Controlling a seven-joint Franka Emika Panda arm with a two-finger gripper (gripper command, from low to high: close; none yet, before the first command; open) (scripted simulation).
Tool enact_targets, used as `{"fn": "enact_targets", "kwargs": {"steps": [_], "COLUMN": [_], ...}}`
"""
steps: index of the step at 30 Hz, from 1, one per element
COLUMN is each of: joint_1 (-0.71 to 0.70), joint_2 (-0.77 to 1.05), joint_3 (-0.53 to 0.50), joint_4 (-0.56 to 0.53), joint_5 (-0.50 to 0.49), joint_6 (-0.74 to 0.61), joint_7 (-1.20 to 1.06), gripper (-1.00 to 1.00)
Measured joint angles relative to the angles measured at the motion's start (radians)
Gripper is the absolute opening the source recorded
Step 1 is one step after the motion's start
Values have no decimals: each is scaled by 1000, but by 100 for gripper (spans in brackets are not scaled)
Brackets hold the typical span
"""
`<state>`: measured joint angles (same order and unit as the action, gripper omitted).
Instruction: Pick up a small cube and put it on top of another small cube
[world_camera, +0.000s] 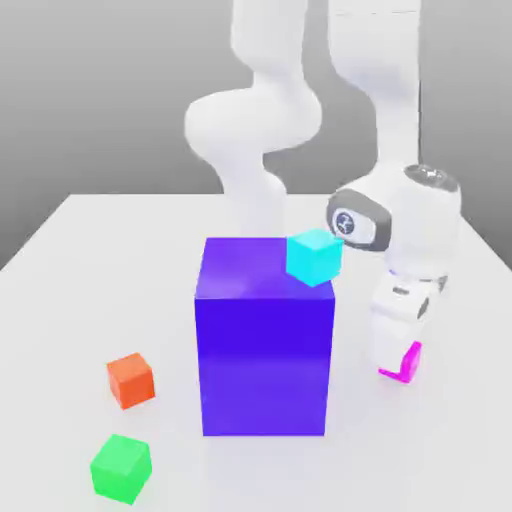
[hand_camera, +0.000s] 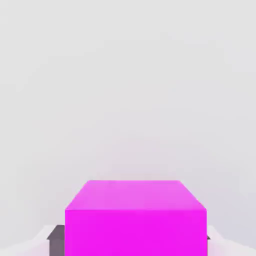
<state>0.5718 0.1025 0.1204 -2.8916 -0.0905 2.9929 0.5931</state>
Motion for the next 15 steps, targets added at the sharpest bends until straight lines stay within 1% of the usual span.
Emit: {"fn": "enact_targets", "kwargs": {"steps": [2,3,5,7,8,10,11,13,15], "joint_1": [4,6,65,123,104,-41,-111,-197,-275], "joint_2": [-73,-98,-102,-90,-85,-66,-48,-22,-6], "joint_3": [17,26,-14,-89,-131,-214,-250,-297,-342], "joint_4": [-14,-12,36,87,107,168,217,289,332], "joint_5": [63,72,65,57,54,48,43,42,65], "joint_6": [-58,-90,-153,-203,-223,-274,-311,-364,-386], "joint_7": [-45,-51,-56,-65,-71,-85,-92,-112,-150], "gripper": [-100,-100,-100,-100,-100,-100,-100,-100,-100]}}
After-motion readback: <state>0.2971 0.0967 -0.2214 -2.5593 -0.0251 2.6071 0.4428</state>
